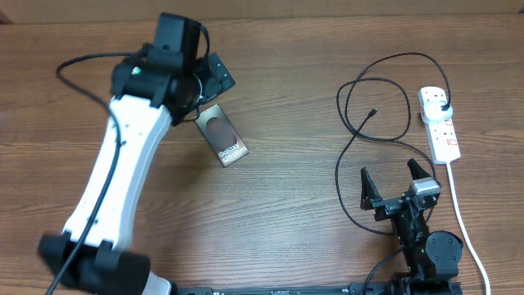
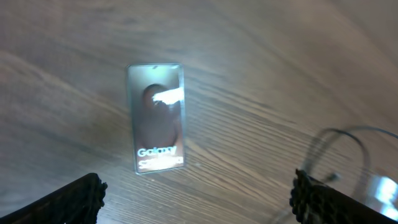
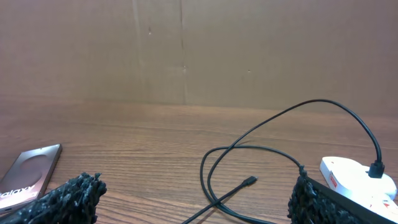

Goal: Plug charger to phone and switch on socket
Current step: 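Move the left gripper over the phone in the clear case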

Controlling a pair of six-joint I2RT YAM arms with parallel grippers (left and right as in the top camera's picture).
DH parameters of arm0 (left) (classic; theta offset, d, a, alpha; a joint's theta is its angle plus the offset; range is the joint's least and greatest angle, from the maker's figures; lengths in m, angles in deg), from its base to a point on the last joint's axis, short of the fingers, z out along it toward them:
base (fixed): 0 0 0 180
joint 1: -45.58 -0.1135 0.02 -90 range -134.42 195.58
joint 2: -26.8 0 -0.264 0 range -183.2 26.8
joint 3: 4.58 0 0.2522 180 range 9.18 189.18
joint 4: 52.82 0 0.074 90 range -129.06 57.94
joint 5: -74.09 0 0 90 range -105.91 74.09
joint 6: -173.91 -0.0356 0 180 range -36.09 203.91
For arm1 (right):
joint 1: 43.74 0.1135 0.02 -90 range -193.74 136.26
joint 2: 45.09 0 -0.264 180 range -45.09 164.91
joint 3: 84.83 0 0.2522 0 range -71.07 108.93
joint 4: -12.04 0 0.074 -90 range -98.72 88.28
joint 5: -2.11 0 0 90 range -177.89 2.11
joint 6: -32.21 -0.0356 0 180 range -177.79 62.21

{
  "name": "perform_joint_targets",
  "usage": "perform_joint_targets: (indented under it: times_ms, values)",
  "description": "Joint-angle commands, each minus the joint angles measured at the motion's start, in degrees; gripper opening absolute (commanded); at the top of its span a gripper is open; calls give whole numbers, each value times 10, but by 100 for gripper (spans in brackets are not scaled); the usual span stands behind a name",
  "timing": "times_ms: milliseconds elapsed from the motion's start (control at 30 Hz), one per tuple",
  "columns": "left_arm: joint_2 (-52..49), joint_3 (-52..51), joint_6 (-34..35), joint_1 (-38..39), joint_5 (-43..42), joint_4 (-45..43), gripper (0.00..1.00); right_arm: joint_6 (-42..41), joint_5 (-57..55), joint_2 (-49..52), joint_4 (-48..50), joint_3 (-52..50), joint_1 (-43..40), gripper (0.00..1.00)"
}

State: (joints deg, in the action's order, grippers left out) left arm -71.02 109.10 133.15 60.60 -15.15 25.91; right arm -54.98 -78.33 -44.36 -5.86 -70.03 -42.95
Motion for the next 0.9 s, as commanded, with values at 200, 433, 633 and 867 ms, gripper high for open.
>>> perform_joint_targets:
  times_ms: [200,433,633,867]
  values:
    - [-133,16,78,4,33,48,100,1,-5,-5,2,-6,2,100]
    - [-201,16,60,4,26,25,100,1,-5,-5,2,-6,2,100]
    - [-248,16,60,4,26,9,100,1,-5,-5,2,-6,2,100]
    - [-281,15,13,5,22,-2,100,1,-5,-5,2,-6,2,100]
